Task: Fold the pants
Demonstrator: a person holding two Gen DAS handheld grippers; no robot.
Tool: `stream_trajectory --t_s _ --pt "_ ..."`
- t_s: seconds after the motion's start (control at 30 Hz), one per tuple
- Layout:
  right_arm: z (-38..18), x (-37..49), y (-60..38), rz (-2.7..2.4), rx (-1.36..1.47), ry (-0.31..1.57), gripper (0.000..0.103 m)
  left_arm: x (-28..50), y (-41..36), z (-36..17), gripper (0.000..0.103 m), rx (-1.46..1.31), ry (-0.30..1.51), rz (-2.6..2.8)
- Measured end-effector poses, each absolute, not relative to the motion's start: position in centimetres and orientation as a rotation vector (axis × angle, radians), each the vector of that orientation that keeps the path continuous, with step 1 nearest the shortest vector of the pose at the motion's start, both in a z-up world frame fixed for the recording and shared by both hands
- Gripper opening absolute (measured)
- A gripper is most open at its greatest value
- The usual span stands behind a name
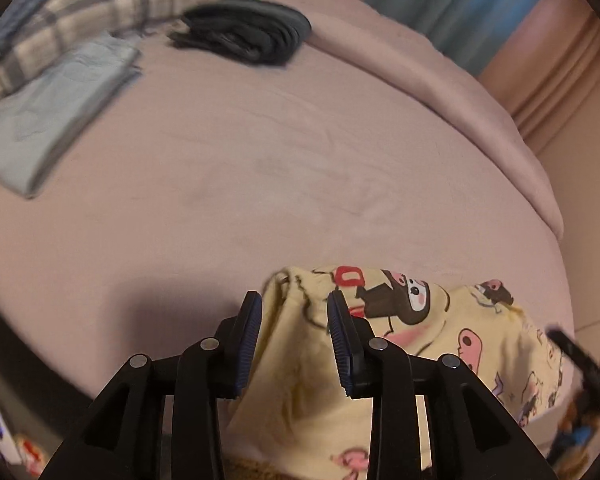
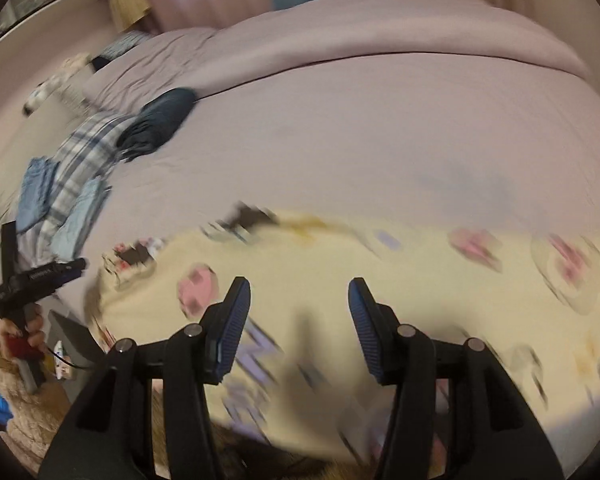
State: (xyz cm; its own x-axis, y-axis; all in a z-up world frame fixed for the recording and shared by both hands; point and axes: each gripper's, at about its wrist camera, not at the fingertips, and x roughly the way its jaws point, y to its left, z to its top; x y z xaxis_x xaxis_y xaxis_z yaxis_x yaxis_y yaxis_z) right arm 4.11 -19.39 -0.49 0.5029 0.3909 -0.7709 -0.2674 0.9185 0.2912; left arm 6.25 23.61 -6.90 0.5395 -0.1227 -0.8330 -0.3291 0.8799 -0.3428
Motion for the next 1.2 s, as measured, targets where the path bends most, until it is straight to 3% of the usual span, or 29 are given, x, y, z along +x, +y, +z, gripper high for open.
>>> stream_trajectory --t_s 0.23,0.33,0.4,0.47,0.67,0.93,1.03,1.1,1.2 --pt "-4.6 11.4 -12.8 0.442 0.054 1.085 0.05 8.3 24.3 -9.7 0.031 -0.535 1.057 0.11" --pt "-5.7 12.1 -11.5 0.506 0.053 1.118 0.046 7.9 24.4 -9.8 0.031 -0.542 1.035 0.083" --pt "-6.5 12.3 -10.6 0.507 0.008 1.119 0.01 7.1 24.3 -9.7 0.023 -0.52 1.011 0.081" --pt "-7.0 12.4 -10.0 0.495 -0.016 1.104 0.01 6.4 24.3 -9.6 0.019 -0.497 0.987 0.1" --pt "-5.7 13.3 -9.8 0.455 0.062 1.038 0.009 5.3 24.6 -7.7 0.018 -0.473 0.93 0.137" --pt "-8.1 14.6 -9.5 0.411 0.016 1.016 0.007 6.3 24.1 -10.0 0.02 -0.403 0.982 0.155" --pt "-7.7 14.9 -10.0 0.404 0.006 1.003 0.008 5.9 24.2 -9.2 0.026 -0.373 0.99 0.147" --pt "-7.2 14.7 -10.3 0.388 -0.026 0.997 0.016 5.9 24.4 -8.2 0.027 -0.35 0.986 0.211" --pt "-5.0 14.6 -11.9 0.325 -0.029 0.934 0.018 4.9 24.9 -5.9 0.027 -0.358 0.933 0.279"
